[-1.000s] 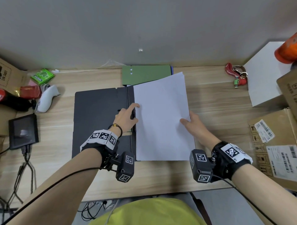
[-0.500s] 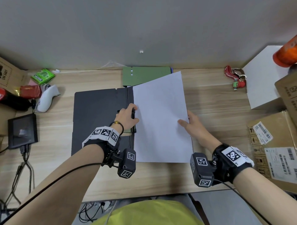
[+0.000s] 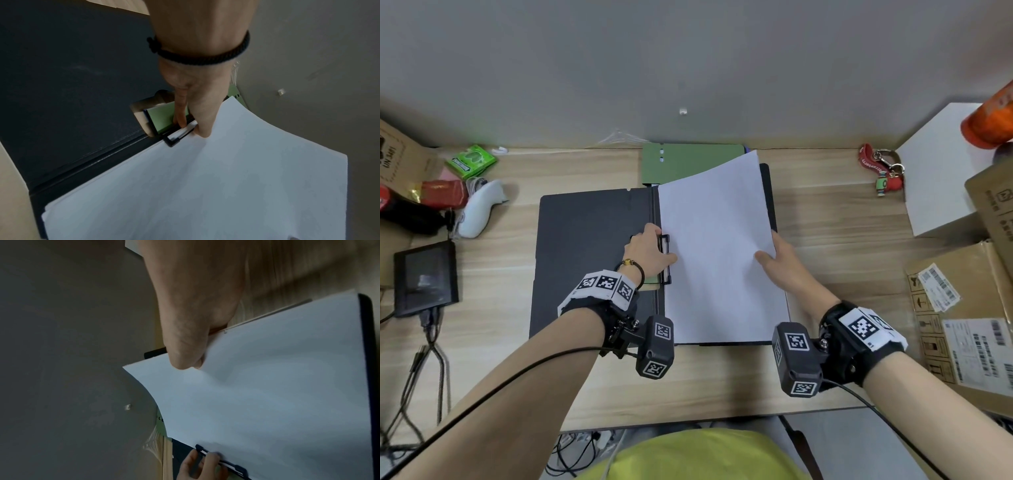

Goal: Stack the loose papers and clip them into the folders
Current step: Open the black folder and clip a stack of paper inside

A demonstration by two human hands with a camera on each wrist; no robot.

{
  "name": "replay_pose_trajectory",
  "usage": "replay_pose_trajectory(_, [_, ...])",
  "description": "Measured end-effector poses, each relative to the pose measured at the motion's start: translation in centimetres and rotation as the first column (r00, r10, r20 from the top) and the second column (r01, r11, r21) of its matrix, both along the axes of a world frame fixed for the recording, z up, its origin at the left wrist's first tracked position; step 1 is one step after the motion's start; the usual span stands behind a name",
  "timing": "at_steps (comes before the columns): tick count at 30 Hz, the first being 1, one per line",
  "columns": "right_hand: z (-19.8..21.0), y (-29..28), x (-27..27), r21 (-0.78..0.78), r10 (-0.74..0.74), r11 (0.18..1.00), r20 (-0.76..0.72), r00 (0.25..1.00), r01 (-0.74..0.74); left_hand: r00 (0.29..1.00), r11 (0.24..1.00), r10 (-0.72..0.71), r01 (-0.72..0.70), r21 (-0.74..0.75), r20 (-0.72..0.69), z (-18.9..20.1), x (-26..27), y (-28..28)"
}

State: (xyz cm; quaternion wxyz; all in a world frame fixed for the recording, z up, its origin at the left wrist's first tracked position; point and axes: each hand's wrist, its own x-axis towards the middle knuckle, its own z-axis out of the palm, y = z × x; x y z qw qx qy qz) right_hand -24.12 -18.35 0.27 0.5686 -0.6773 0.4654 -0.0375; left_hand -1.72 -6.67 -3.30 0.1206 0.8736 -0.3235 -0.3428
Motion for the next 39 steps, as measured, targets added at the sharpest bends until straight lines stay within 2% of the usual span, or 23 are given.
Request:
replay_pose_trajectory(4, [-0.5, 0.0, 0.1, 0.027, 0.006, 1.000, -0.025, 1.000, -0.005, 1.000, 0.999, 0.027, -0.027, -0.025, 0.006, 0.0, -0.2, 0.0])
replay_pose_trajectory(8, [-0.2, 0.8, 0.3, -0.001, -0.214, 0.977, 0.035, 0.976, 0.214, 0.999, 0.997, 0.051, -0.050, -0.053, 0.015, -0.1, -0.2, 0.0])
replay_pose_trajectory(10, [0.0, 1.4, 0.4, -0.038, -0.262, 0.964, 0.026, 0.965, 0.263, 0.998, 0.996, 0.061, -0.059, -0.068, 0.020, -0.2, -0.4, 0.0])
replay_pose_trajectory(16, [-2.0, 1.3, 0.5, -0.073, -0.185, 0.981, -0.094, 0.978, 0.179, 0.997, 0.995, 0.061, -0.057, -0.087, 0.047, -0.7, -0.3, 0.1])
replay_pose_trajectory(23, [-2.2, 0.5, -0.6, 0.085, -0.047, 0.994, -0.211, 0.976, 0.066, 0.993, 0.995, 0.085, -0.080, -0.060, 0.077, -1.4, -0.4, 0.1])
replay_pose_trajectory(25, [-2.9, 0.4, -1.2, 0.062, -0.083, 0.993, -0.247, 0.966, 0.101, 0.996, 0.993, 0.084, -0.081, -0.081, 0.033, -1.6, -0.4, 0.4])
replay_pose_trajectory(27, [-3.4, 0.5, -1.6, 0.036, -0.123, 0.990, -0.280, 0.952, 0.139, 0.990, 0.981, 0.119, -0.129, -0.146, -0.075, -1.5, 0.0, 1.1])
replay_pose_trajectory(29, [-3.7, 0.8, -1.3, 0.089, -0.112, 0.986, -0.250, 0.962, 0.138, 0.975, 0.956, 0.177, -0.203, -0.212, -0.136, -1.3, 0.9, 2.3])
replay_pose_trajectory(33, [-3.2, 2.4, 1.2, 0.297, -0.092, 0.946, -0.138, 0.986, 0.130, 0.938, 0.910, 0.343, -0.344, -0.232, -0.046, -2.0, 4.7, 7.3])
replay_pose_trajectory(36, [-3.2, 4.2, 3.4, 0.373, -0.025, 0.926, -0.087, 0.996, 0.056, 0.885, 0.891, 0.453, -0.446, -0.088, 0.106, -3.1, 7.7, 12.8])
replay_pose_trajectory(39, [-3.6, 6.1, 5.2, 0.435, 0.015, 0.900, -0.057, 0.998, 0.011, 0.827, 0.828, 0.557, -0.560, 0.033, 0.074, -4.1, 9.0, 17.8])
